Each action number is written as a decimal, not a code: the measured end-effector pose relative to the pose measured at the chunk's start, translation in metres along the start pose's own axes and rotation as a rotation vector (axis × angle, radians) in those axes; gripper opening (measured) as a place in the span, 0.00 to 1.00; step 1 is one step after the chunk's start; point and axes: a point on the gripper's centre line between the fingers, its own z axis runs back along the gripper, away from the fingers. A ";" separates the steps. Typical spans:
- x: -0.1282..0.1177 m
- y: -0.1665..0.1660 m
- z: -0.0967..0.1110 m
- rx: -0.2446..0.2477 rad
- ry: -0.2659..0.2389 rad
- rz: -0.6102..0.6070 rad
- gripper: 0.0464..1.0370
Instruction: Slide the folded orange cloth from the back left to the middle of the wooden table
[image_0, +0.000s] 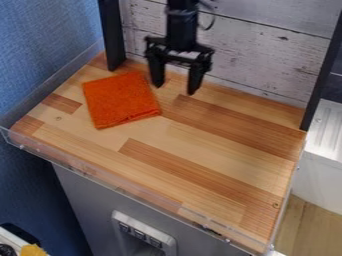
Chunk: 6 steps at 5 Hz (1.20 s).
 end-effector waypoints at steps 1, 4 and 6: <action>-0.009 0.012 -0.004 -0.007 -0.025 0.066 0.96; -0.014 0.051 -0.013 -0.023 -0.118 0.280 0.96; -0.012 0.059 -0.011 -0.025 -0.148 0.354 0.64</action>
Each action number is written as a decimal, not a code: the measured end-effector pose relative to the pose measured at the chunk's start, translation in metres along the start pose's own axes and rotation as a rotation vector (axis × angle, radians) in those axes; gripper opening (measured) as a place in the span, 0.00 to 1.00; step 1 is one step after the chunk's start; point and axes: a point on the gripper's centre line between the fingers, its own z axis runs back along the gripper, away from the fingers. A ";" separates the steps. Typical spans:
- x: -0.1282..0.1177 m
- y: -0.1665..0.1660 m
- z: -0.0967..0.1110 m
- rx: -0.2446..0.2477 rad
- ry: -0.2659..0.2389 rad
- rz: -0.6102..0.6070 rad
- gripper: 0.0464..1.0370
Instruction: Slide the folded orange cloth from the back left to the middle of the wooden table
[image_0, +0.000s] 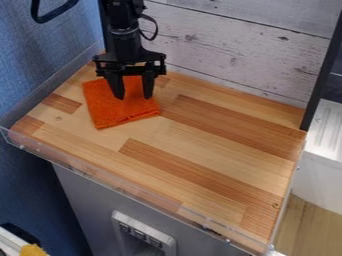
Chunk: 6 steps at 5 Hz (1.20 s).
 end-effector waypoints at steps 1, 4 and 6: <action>0.006 0.001 0.000 0.012 -0.012 0.021 0.33; 0.007 0.006 -0.005 0.062 0.056 0.037 0.02; 0.017 0.006 -0.014 0.056 0.088 0.013 0.02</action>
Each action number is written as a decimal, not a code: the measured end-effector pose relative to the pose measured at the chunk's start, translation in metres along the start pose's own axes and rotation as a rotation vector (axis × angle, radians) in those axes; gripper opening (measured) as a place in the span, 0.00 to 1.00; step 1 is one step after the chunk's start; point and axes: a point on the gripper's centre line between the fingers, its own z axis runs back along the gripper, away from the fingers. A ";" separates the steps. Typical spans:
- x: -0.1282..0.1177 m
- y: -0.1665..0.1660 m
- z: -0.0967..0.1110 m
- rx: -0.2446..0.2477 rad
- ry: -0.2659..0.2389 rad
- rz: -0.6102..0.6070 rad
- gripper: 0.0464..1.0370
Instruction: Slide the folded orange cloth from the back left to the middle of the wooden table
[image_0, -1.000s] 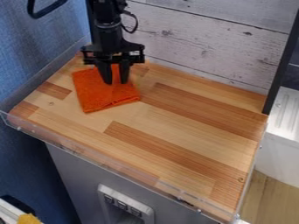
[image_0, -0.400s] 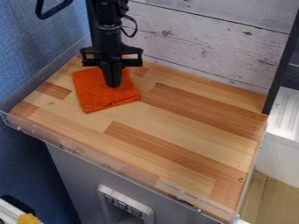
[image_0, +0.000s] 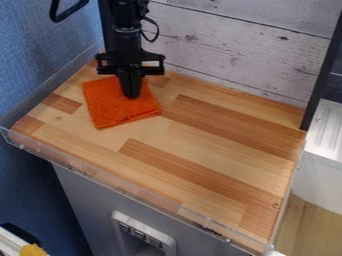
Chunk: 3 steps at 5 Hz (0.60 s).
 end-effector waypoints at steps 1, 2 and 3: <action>0.003 0.004 0.000 -0.018 0.007 -0.001 0.02; 0.002 0.002 0.000 -0.039 0.011 -0.016 0.02; 0.002 0.001 -0.003 -0.062 0.005 -0.011 0.02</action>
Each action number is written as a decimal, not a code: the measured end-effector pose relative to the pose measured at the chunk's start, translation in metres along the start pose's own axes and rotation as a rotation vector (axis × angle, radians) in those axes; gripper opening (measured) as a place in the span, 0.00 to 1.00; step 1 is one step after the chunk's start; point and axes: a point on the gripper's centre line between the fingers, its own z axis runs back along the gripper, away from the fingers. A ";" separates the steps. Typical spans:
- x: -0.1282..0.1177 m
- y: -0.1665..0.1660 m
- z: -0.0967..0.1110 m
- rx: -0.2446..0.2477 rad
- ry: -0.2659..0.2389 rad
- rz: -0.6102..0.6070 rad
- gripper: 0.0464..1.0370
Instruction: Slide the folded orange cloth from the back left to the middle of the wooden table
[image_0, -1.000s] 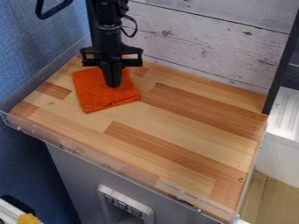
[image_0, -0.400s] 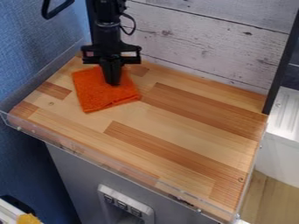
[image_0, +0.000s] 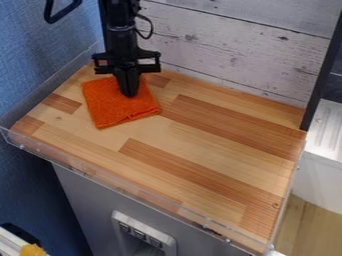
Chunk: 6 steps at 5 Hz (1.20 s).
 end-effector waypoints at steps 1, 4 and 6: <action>-0.002 -0.002 -0.008 -0.019 -0.010 -0.008 0.02; -0.026 -0.019 -0.014 -0.022 -0.054 -0.100 0.02; -0.066 -0.056 -0.017 0.019 -0.060 -0.264 0.02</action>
